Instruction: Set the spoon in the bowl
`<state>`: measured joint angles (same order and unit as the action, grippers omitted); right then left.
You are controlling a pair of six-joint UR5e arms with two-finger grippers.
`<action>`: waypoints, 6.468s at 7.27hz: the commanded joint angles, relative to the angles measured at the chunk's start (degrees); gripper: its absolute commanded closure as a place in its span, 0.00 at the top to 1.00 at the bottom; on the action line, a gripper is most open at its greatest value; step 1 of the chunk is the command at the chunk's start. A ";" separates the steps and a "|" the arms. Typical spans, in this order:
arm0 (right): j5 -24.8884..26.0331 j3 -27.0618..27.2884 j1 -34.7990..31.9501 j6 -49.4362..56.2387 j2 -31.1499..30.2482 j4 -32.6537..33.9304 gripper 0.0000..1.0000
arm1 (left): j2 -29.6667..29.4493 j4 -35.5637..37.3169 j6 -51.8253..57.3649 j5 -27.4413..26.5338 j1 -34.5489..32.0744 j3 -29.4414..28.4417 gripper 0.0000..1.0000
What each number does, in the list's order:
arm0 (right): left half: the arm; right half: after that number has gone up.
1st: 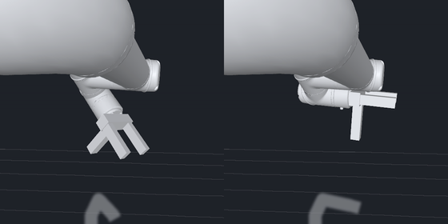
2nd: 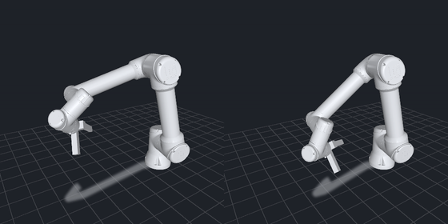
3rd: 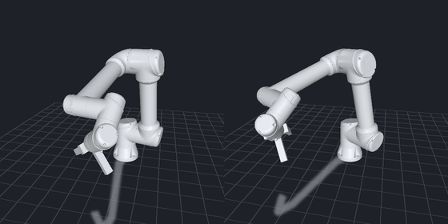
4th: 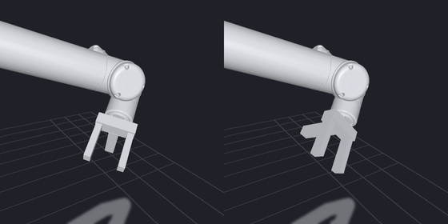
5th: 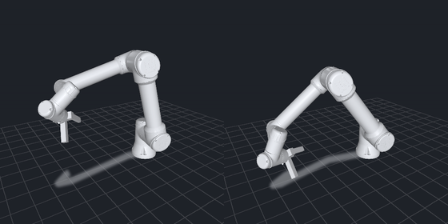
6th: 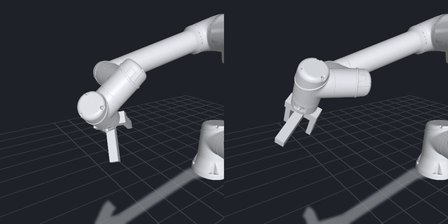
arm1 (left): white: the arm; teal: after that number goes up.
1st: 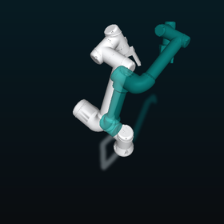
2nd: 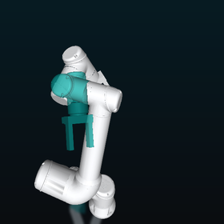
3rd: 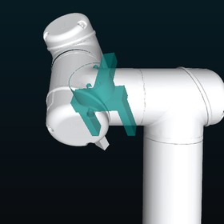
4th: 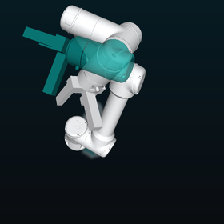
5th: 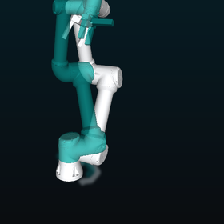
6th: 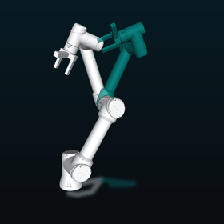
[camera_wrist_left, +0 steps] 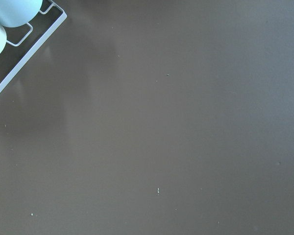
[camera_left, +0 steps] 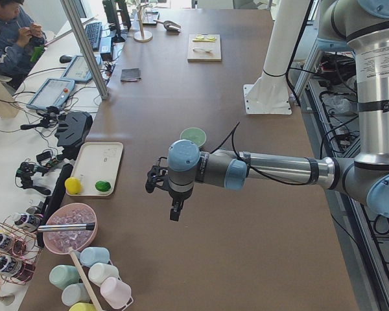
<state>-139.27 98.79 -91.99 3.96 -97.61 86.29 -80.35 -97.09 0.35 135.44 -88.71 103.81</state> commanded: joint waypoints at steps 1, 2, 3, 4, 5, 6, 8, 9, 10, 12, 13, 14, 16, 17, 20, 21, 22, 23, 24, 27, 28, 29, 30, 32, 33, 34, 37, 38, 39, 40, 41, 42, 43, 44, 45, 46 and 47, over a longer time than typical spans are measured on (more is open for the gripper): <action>-1.79 0.00 0.76 -0.18 -0.21 -3.20 1.00 | -0.24 0.24 -0.44 -0.09 0.03 0.78 0.98; -1.97 -0.27 1.55 -0.53 -0.38 -5.85 1.00 | -0.33 -0.02 -0.44 -0.35 0.12 0.87 0.98; -2.40 -0.09 1.64 -0.62 -0.39 -6.05 1.00 | -0.94 -0.20 -0.18 -0.87 0.12 0.00 0.98; -2.93 -0.09 1.90 -0.27 -0.39 -6.14 1.00 | -0.51 -3.33 -0.53 -0.88 0.12 0.68 0.98; -3.02 0.34 3.39 -0.27 -0.39 -6.31 1.00 | -0.51 -5.02 -0.44 -0.53 0.12 0.34 0.98; -2.94 0.35 5.14 -0.53 -0.39 -7.01 1.00 | 0.02 -7.04 0.08 0.52 0.29 0.69 0.98; -3.02 0.35 6.21 -1.32 -0.65 -8.85 1.00 | 0.03 -12.58 -11.35 0.10 8.49 1.39 0.97; -4.42 0.35 7.17 -1.50 -1.00 -9.99 1.00 | -0.85 -16.33 -19.17 -0.87 14.39 1.92 0.94; -4.95 1.04 7.79 -4.37 -1.00 -10.53 1.00 | -1.47 -20.55 -27.60 -1.92 19.75 1.92 0.92; -4.96 1.58 11.99 -13.23 -1.00 -16.57 1.00 | -4.88 -22.09 -36.01 -6.58 28.91 1.83 0.92; -4.87 1.75 15.75 -21.20 -1.00 -20.77 1.00 | -6.99 -22.09 -41.43 -8.42 33.30 1.75 0.92; -4.52 1.75 18.75 -25.63 -1.09 -24.56 0.99 | -9.19 -22.09 -45.23 -12.53 38.30 1.31 0.90; -4.87 2.02 22.02 -27.78 -0.91 -25.65 0.99 | -11.74 -21.91 -46.32 -13.97 42.56 0.09 0.89; -4.78 2.10 22.99 -27.61 -0.91 -25.74 0.99 | -14.28 -22.00 -48.50 -13.97 44.14 -2.54 0.88; -3.90 2.10 24.14 -27.78 -1.00 -26.97 0.99 | -14.40 -21.91 -48.52 -13.71 45.82 -2.92 0.00; -3.90 2.10 24.14 -27.78 -1.00 -26.97 0.99 | -14.57 -21.82 -48.43 -13.19 45.73 -3.09 0.00; -3.81 2.02 24.14 -27.78 -1.00 -26.97 1.00 | -14.57 -21.82 -48.43 -13.18 45.82 -3.26 0.00; -3.73 2.10 24.49 -30.57 -0.91 -26.97 0.99 | -15.00 -21.65 -48.78 -13.18 45.82 -2.83 0.00; -1.81 3.93 26.41 -38.95 -0.65 -27.66 0.98 | -16.75 -20.78 -50.26 -13.18 45.82 -2.39 0.00; 5.23 5.80 34.32 -51.66 -0.91 -27.67 0.90 | -33.76 -3.33 -68.16 -14.75 50.80 0.16 0.00; 7.33 5.80 37.73 -58.13 -0.48 -27.67 0.83 | -37.38 -1.28 -71.95 -19.20 55.27 -0.19 0.00; 8.57 5.71 40.11 -62.28 -0.21 -27.67 0.79 | -39.86 1.01 -73.03 -23.08 59.84 -0.80 0.00; 9.80 5.53 41.53 -63.71 -0.12 -27.76 0.76 | -43.62 3.47 -74.17 -24.68 61.19 -2.11 0.00; 12.87 4.66 44.26 -66.17 0.66 -27.76 0.72 | -50.75 3.75 -76.82 -24.87 62.26 -9.30 0.00; 13.15 3.17 44.36 -66.19 1.80 -27.84 0.71 | -51.13 3.67 -76.91 -26.00 62.78 -9.59 0.00; 13.24 1.85 44.44 -68.02 4.33 -27.67 0.70 | -51.13 3.67 -76.82 -27.50 63.65 -9.85 0.00; 13.93 0.17 44.36 -68.82 5.41 -27.93 0.33 | -51.22 3.49 -78.91 -27.51 64.63 -9.77 0.00; 13.85 0.52 44.36 -68.83 5.50 -27.93 0.00 | -51.39 3.40 -79.02 -27.51 64.63 -9.68 0.49; 13.77 0.61 44.36 -68.74 5.59 -27.93 0.00 | -51.57 3.40 -78.93 -27.60 64.72 -9.59 0.96; 13.76 0.96 44.36 -68.74 5.59 -27.93 0.00 | -51.48 3.40 -78.93 -27.60 64.72 -9.51 0.97; 13.42 2.44 44.27 -68.74 5.76 -27.59 0.00 | -51.31 3.49 -78.93 -27.60 64.72 -8.55 0.97; 13.06 4.28 43.83 -68.74 5.77 -27.15 0.00 | -50.00 3.93 -78.67 -27.51 64.02 -5.06 0.97; 13.06 5.43 43.57 -68.82 6.29 -27.06 0.00 | -44.68 5.58 -77.88 -27.34 62.97 2.20 0.97; 13.15 5.71 43.57 -70.57 9.77 -25.84 0.00 | -39.67 6.64 -73.87 -27.07 60.96 8.10 0.97; 13.41 5.80 44.96 -75.72 15.81 -22.69 0.00 | -34.66 6.57 -68.78 -25.50 58.33 11.21 0.97; 14.72 5.71 48.28 -81.51 20.92 -20.49 0.00 | -31.91 6.57 -64.82 -21.14 54.04 12.11 0.97; 20.04 4.93 53.36 -86.96 26.63 -19.94 0.00 | -28.93 6.39 -58.69 -17.96 49.73 12.55 0.97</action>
<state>-123.77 104.29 -43.82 -76.12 -78.02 64.73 -113.42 -90.63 -65.20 113.33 -33.77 114.96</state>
